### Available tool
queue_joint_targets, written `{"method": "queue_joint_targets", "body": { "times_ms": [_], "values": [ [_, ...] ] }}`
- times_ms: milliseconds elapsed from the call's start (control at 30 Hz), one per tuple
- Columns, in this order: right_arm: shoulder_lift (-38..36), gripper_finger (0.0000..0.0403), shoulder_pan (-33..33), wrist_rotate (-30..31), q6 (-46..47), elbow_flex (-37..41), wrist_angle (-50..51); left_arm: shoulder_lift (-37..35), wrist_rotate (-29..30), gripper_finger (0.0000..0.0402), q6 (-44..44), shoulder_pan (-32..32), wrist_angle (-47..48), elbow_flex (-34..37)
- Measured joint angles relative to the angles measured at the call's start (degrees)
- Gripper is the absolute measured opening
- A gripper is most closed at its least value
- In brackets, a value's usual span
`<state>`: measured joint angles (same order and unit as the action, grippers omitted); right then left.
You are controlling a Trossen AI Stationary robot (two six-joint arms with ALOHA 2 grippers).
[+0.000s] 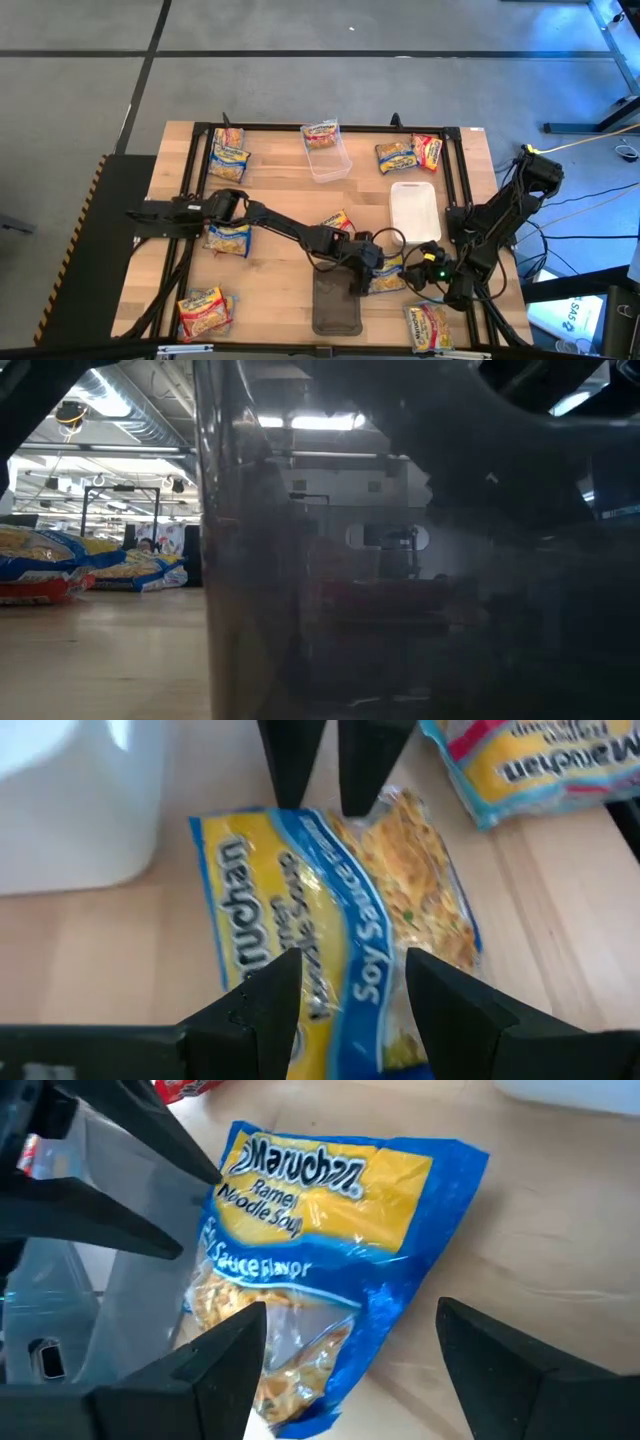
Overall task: Sort Maruchan noodles
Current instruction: Put the bottom right blue noodle pack into the black bin
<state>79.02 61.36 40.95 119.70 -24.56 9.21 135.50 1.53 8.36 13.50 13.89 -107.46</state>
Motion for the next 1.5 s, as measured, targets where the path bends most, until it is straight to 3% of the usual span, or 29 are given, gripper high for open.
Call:
{"method": "queue_joint_targets", "body": {
  "times_ms": [533,933,1367,1500],
  "values": [
    [0.0,0.0269,-0.2,0.7,0.1,0.0,-1.1,2.6,0.6,0.0174,0.0,0.0,-2.3,-0.1],
    [0.1,0.0269,-7.8,-5.0,-4.8,0.0,-3.4,2.7,0.4,0.0174,-0.1,0.0,-3.5,-0.1],
    [0.1,0.0266,-8.2,0.1,-14.1,0.0,-11.5,2.8,0.1,0.0174,-1.5,0.0,-3.9,0.0],
    [0.1,0.0232,-8.2,0.2,-15.4,0.0,-11.5,2.8,0.4,0.0174,-1.5,0.1,-4.0,0.0]
  ]
}}
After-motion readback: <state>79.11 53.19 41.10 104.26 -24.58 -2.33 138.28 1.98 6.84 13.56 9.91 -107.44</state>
